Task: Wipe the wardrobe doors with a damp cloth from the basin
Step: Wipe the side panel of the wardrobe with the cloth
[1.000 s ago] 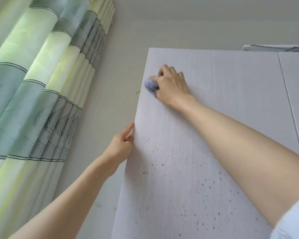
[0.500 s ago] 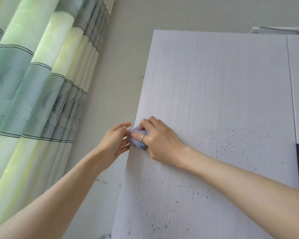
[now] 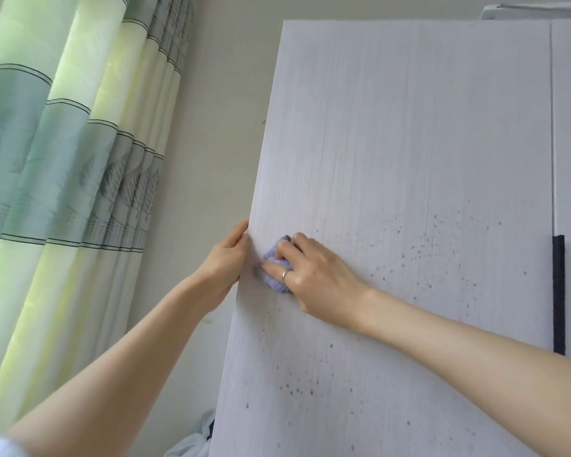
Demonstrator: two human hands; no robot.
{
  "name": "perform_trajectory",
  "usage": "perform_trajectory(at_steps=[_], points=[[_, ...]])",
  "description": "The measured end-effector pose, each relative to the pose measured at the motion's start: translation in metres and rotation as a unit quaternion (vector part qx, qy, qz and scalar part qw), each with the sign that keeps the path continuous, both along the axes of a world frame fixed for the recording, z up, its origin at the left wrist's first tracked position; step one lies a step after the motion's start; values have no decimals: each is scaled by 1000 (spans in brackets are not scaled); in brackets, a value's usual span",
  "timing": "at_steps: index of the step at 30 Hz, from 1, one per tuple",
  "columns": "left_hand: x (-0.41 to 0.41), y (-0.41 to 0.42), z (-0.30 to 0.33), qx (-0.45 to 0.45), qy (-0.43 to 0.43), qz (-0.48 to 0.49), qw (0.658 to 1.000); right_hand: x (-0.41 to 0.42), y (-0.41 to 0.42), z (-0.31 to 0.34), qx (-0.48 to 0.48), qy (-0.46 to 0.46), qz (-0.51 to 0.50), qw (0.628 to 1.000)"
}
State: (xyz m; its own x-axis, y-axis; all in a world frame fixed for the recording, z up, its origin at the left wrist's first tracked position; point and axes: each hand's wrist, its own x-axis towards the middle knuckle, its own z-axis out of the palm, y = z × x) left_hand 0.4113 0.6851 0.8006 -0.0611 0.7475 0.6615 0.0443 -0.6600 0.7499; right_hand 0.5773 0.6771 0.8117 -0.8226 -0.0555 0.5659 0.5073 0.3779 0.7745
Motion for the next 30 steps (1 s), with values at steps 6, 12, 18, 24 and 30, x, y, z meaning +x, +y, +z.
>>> perform_trajectory(at_steps=[6,12,18,24,30], points=[[5,5,-4,2,6,51,999,16,-2,73,-6,178,-57,982],[5,12,-5,-4,-15,83,996,24,-4,5,-4,84,11,996],[9,16,-8,-6,-26,130,991,59,-8,54,-18,157,-29,987],[13,15,-9,1,-30,157,987,68,-5,18,7,176,21,984],[22,11,-12,16,-23,207,978,99,-9,29,-12,95,-38,995]])
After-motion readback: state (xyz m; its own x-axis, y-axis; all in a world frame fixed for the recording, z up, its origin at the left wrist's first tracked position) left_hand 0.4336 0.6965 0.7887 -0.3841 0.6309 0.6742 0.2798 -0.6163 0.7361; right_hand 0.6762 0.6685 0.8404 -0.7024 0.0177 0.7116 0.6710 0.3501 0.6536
